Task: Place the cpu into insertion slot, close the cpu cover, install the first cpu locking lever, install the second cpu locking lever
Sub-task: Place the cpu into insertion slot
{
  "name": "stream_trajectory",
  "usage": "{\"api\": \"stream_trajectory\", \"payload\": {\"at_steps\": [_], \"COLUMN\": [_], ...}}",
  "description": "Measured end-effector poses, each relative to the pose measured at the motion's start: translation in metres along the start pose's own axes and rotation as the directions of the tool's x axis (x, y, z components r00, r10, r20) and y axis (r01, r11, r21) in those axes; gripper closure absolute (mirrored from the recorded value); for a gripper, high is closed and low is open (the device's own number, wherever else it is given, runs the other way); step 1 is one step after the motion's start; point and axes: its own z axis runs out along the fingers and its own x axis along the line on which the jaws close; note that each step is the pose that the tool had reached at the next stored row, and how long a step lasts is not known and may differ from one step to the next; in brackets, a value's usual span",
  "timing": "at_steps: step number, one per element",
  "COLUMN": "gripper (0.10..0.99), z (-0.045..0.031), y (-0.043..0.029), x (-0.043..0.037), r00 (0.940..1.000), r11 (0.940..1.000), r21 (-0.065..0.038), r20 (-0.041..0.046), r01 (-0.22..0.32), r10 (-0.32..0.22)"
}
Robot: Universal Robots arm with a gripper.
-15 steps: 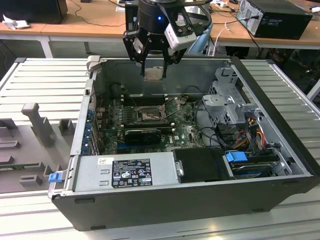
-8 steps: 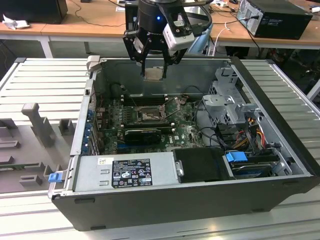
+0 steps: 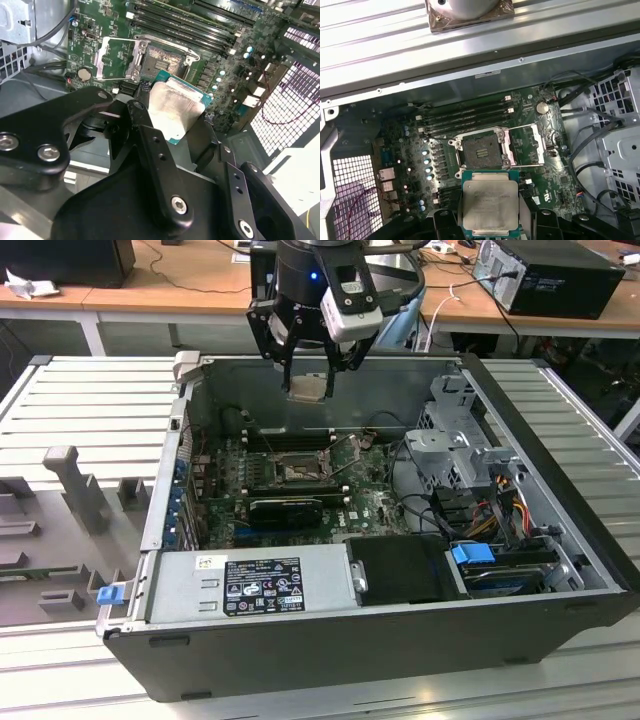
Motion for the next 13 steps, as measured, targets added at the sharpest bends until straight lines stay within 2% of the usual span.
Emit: {"api": "stream_trajectory", "payload": {"at_steps": [13], "gripper": [0.549], "z": [0.0000], "y": [0.0000], "x": [0.0000], "r00": [0.9974], "r11": [0.9974], "r21": [-0.002], "r20": [0.0064], "r01": [-0.072], "r10": [0.072]}}
